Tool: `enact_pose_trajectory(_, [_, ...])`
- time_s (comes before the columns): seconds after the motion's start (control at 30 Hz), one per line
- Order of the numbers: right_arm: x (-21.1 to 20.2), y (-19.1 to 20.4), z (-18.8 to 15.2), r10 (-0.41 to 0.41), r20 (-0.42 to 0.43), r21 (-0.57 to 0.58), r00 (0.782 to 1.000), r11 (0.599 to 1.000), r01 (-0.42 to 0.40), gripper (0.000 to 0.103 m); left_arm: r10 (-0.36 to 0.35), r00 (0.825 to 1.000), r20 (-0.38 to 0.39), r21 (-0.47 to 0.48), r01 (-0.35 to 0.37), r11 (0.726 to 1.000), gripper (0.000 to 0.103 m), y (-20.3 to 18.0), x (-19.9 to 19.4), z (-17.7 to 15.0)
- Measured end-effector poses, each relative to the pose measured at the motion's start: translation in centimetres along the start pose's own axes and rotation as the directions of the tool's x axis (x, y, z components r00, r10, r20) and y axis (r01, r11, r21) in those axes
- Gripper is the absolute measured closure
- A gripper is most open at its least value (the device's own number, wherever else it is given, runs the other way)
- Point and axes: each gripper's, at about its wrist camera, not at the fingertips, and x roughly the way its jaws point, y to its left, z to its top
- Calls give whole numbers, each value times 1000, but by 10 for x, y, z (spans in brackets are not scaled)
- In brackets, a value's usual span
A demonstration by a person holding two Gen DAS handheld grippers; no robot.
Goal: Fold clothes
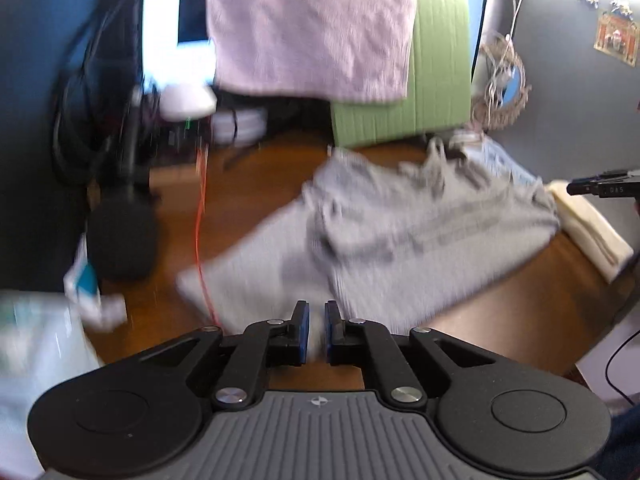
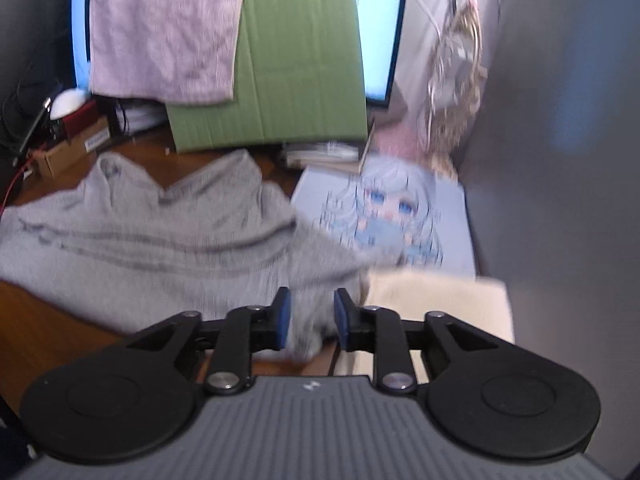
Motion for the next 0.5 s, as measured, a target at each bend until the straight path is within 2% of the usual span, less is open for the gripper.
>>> enact_pose_trajectory(0.03, [1,0,10,-7,19,-26,1000,1000,8,72,18,1000,16,31,-18,999,78,1,7,12])
enact_pose_trajectory(0.1, [14,0,30,2,33,-78,999,997,1,66,57,998,24,77,-58,995,68,2,29,33])
enact_pose_trajectory(0.2, [46,-4,52,4,8,-115,1000,993,-3,66,112,993,-31,123,-108,987,68,7,79,54])
enact_pose_trajectory(0.3, [82,-14,61,-17,-58,-138,998,990,9,66,168,976,-142,142,-148,979,74,16,120,56])
enact_pose_trajectory(0.43, [112,-31,56,-17,-139,-134,990,991,-2,66,148,974,-174,110,-130,985,74,27,129,52])
enact_pose_trajectory(0.5, [121,-38,53,17,-160,-103,987,994,-34,66,124,976,-181,89,-110,990,74,29,128,49])
